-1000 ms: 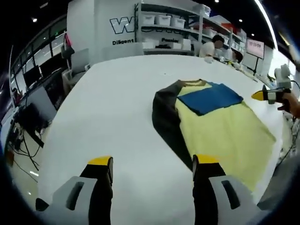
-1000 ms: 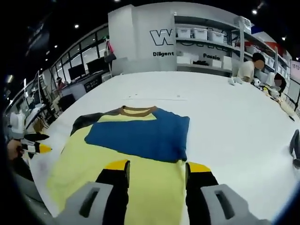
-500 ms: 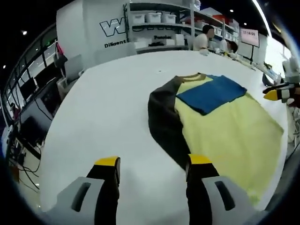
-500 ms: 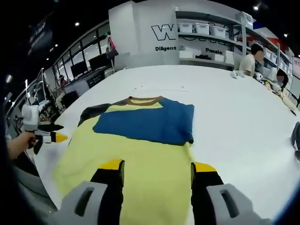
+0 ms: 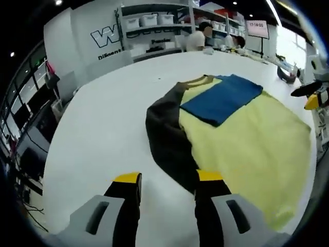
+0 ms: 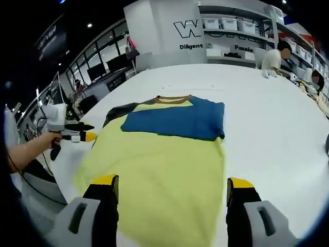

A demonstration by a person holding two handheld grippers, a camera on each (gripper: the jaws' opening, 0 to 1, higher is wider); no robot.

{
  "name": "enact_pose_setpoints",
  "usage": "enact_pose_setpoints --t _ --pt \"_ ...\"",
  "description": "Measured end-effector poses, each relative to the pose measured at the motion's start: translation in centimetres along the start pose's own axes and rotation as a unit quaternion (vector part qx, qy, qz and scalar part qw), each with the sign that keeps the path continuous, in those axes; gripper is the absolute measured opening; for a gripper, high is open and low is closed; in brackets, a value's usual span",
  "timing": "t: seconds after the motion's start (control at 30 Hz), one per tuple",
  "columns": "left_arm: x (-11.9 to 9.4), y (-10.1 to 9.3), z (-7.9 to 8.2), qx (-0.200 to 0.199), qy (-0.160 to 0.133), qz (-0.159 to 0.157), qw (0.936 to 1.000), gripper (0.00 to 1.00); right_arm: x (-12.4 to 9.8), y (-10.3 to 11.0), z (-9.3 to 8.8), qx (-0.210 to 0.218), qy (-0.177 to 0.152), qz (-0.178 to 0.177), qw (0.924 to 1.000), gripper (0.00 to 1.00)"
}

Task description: Fold the garment on the visible template until the final outline fits inside the template.

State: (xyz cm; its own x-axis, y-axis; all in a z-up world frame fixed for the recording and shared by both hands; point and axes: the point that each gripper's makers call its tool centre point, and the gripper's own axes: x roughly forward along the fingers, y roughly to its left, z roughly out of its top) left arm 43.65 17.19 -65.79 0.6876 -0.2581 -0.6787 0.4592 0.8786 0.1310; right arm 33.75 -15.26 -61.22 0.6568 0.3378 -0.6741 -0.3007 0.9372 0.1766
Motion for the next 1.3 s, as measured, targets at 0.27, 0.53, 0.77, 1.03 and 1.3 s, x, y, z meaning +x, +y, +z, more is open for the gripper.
enact_pose_setpoints --t 0.27,0.53,0.77,1.03,1.3 --pt "0.8 -1.0 -0.2 0.014 0.012 -0.021 0.9996 0.25 -1.1 1.5 -0.9 -0.035 0.017 0.019 0.9991 0.95" --pt "1.1 -1.7 -0.1 0.001 0.022 -0.034 0.9992 0.17 -1.4 1.7 -0.7 -0.037 0.013 0.019 0.9991 0.92" --pt "1.2 -2.3 0.0 0.014 0.02 -0.042 0.9988 0.07 -1.6 1.8 -1.3 -0.037 0.017 0.02 0.999 0.93" --pt "1.4 -1.3 -0.1 0.006 0.018 -0.023 0.9996 0.0 -2.0 1.8 -1.6 -0.035 0.019 0.021 0.999 0.94" --pt "1.5 -1.3 0.0 0.006 0.02 -0.039 0.999 0.0 -2.0 1.9 -1.5 -0.038 0.018 0.019 0.9989 0.94"
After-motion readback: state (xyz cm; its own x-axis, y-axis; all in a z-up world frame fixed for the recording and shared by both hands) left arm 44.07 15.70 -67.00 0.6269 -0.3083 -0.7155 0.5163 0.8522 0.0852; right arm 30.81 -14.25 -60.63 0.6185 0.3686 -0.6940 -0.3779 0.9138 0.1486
